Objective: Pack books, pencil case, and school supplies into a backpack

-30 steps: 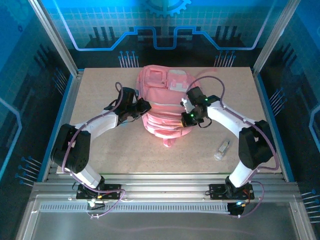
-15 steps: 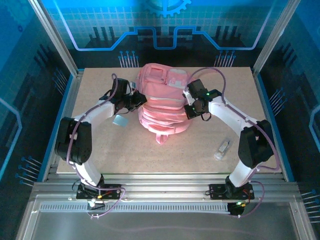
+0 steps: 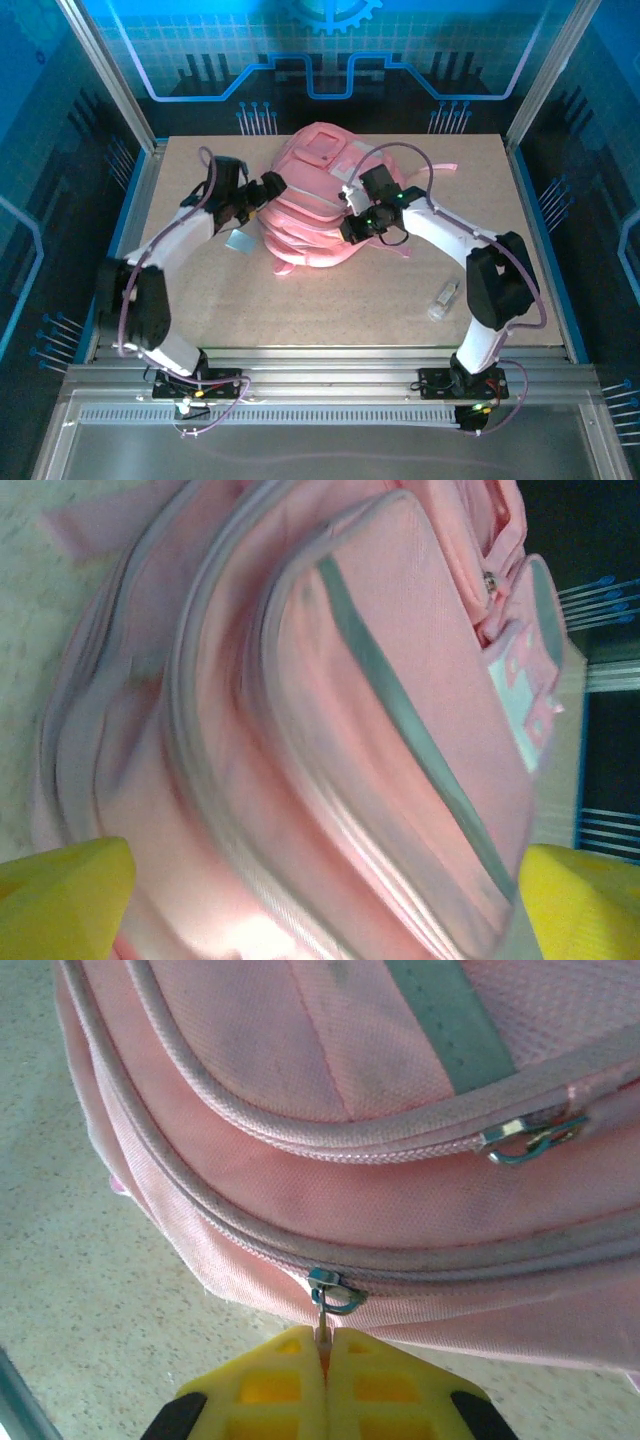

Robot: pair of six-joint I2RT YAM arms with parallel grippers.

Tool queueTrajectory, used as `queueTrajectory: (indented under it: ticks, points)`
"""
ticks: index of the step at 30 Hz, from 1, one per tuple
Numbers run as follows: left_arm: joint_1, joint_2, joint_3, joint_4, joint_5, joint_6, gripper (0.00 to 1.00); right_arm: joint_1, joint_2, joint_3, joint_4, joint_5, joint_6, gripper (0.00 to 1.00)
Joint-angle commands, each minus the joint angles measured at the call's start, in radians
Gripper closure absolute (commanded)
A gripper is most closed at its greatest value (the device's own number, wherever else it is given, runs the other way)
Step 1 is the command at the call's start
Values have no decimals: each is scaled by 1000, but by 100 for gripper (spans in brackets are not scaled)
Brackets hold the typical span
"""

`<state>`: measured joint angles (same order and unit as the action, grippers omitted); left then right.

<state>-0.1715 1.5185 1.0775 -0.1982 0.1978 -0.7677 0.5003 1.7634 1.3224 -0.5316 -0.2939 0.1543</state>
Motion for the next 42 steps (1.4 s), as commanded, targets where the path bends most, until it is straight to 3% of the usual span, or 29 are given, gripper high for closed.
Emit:
queueTrajectory:
  ticks: [1, 8, 11, 16, 19, 22, 23, 29, 35, 37, 42]
  points:
    - [-24, -87, -116, 3, -20, -166, 1, 37, 27, 42, 67, -71, 54, 100]
    - [-178, -180, -205, -70, -208, -363, 2, 83, 82, 51, 69, -56, 151, 100]
    - [-218, -153, -232, -10, -240, -438, 5, 117, 84, 57, 48, -37, 161, 100]
    - [-239, -2, -153, 40, -264, -382, 16, 139, 85, 60, 15, -107, 166, 100]
    - [-241, 93, -102, 55, -265, -320, 42, 141, 75, 40, 13, -145, 155, 100]
    - [-241, 149, -75, 60, -244, -280, 81, 138, 74, 33, -31, -141, 92, 100]
    - [-240, 160, -64, 46, -235, -275, 100, 137, 79, 44, -73, -114, 52, 100]
    - [-239, 150, -32, -34, -219, -223, 100, 69, 124, 93, -254, 235, -162, 100]
    - [-234, 143, -16, -63, -194, -205, 100, -70, 131, 147, -214, 530, -162, 100]
    - [-234, 144, -13, -63, -185, -207, 100, -95, 135, 184, -195, 559, -146, 100]
    - [-235, 145, 9, -55, -152, -207, 100, -110, 172, 300, -236, 474, -120, 100]
